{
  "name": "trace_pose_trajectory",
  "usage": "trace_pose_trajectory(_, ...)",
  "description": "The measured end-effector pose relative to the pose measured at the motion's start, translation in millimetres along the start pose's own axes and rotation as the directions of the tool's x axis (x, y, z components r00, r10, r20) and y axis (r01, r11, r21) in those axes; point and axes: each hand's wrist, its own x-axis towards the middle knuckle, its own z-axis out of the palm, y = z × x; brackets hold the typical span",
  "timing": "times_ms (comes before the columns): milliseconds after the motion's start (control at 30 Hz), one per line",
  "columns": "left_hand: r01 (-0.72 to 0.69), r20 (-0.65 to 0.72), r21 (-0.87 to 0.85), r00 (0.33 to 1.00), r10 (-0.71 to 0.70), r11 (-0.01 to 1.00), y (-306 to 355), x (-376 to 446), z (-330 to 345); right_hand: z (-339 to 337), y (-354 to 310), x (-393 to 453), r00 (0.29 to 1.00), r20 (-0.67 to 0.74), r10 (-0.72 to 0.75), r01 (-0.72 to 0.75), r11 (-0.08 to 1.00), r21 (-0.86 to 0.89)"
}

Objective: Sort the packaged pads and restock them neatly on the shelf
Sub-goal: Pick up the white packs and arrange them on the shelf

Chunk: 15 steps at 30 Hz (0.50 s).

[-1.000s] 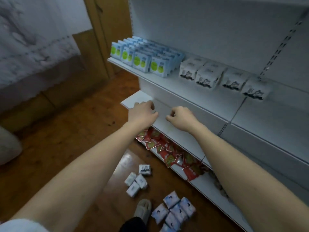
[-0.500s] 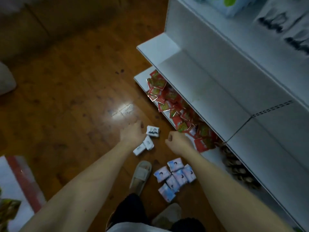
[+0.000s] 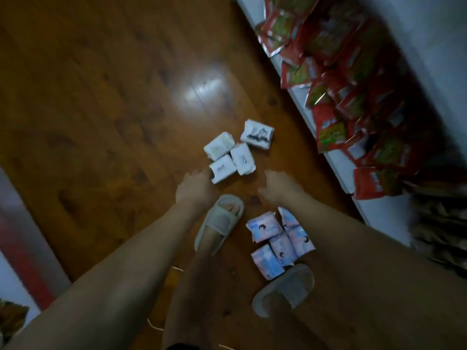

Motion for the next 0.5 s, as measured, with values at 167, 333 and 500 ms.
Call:
trace_pose_trajectory(167, -0.054, -0.091, -0.070, 0.995, 0.048, 0.996, -23.1, 113.4, 95.2, 74.5, 20.3, 150.2, 0.988, -0.138, -0.069, 0.083, 0.991, 0.101)
trace_pose_trajectory(333, -0.057, -0.064, 0.007, 0.996, 0.057, 0.998, -40.9, 184.5, 168.1, 108.9, 27.3, 234.8, 0.963, -0.269, -0.004, 0.060, 0.978, 0.199)
trace_pose_trajectory(500, -0.094, -0.176, -0.042, 0.981, 0.085, 0.995, -42.3, 227.0, 197.8, 127.1, 32.4, 283.4, 0.972, -0.229, -0.059, 0.108, 0.973, 0.206)
